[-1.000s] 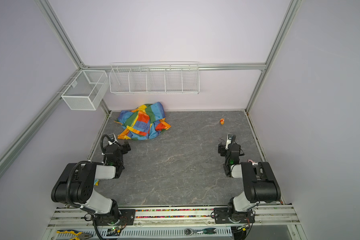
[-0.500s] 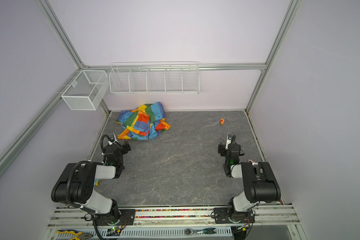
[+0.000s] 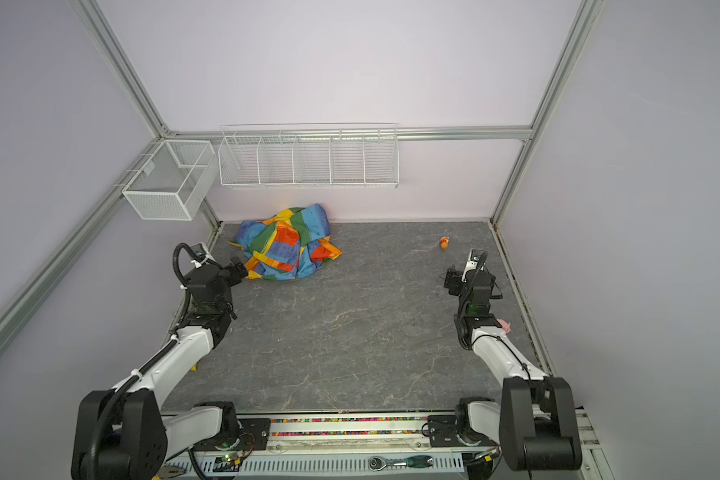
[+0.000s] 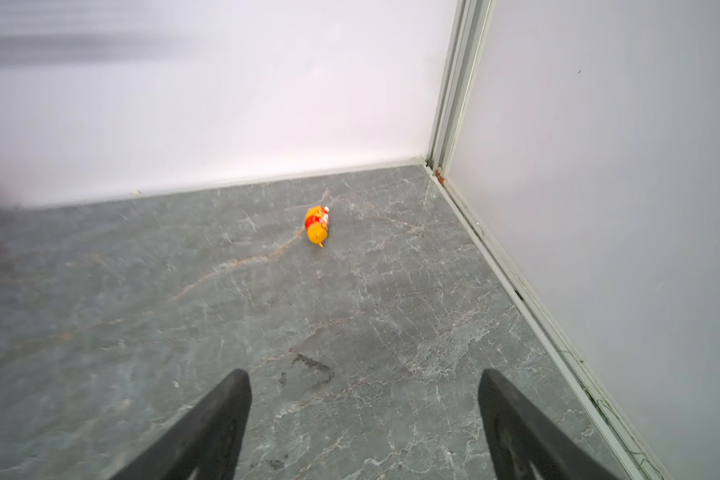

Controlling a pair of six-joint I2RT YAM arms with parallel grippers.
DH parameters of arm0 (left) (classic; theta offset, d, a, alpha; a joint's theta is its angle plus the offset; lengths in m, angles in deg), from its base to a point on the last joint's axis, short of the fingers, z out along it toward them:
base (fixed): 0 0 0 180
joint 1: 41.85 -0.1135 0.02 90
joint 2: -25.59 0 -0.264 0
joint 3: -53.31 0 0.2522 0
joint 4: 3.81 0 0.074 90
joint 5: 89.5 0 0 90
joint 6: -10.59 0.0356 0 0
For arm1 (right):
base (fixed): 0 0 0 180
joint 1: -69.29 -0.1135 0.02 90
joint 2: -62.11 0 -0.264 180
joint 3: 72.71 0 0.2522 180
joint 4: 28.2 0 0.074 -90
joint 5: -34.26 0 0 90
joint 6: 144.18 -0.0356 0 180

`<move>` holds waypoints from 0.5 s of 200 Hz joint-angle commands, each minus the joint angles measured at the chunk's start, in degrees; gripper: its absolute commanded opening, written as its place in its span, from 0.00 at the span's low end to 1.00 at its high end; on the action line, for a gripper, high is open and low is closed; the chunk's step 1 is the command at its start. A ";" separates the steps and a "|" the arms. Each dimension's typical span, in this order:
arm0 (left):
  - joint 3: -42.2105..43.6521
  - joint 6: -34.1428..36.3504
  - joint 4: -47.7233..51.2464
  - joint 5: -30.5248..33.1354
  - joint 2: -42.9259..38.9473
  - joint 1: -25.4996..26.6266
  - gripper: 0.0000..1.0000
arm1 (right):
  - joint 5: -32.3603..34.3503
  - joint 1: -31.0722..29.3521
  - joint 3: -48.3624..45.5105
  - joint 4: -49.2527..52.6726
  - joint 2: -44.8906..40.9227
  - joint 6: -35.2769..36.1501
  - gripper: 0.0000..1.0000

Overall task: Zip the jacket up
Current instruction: 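Grasp the rainbow jacket with the left gripper while the right gripper approaches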

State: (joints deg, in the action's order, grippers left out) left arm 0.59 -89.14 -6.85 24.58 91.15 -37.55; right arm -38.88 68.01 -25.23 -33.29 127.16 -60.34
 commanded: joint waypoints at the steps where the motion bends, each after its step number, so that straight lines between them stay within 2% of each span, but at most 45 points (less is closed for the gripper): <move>1: -6.48 -4.79 17.47 -1.27 -5.49 0.19 0.99 | -1.83 -0.30 8.57 19.48 -6.30 -6.47 0.88; 18: -6.68 -6.52 20.23 -1.72 -10.18 0.19 0.99 | -5.65 -0.49 16.10 31.04 -6.96 -5.85 0.88; 34: -5.62 -15.20 23.49 1.20 -14.94 -0.74 0.99 | -4.90 -0.16 18.84 34.62 -7.58 -8.74 0.88; 50: -6.31 -20.54 26.71 -8.94 -16.96 -4.40 0.99 | -1.92 1.22 18.69 36.90 -8.54 -16.56 0.89; 61: -7.64 -22.31 28.69 -14.72 -16.16 -5.25 0.99 | -9.49 3.38 19.29 38.33 -8.27 -19.53 0.89; 79: -10.33 -24.88 32.01 -23.77 -12.25 -5.20 0.99 | -20.31 4.27 20.29 39.26 -6.17 -21.25 1.00; 91: -11.16 -25.33 31.82 -31.81 -8.45 -5.19 0.91 | -27.31 3.97 21.57 39.86 -3.53 -21.09 0.93; 100: -11.24 -26.07 30.97 -37.40 -5.49 -5.14 0.86 | -29.42 3.09 22.53 41.07 -1.48 -21.55 0.91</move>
State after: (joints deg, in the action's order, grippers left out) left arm -8.92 -109.71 19.40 6.83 78.58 -42.60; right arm -53.70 72.20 -5.50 2.43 121.17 -77.58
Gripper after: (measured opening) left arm 0.941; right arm 0.944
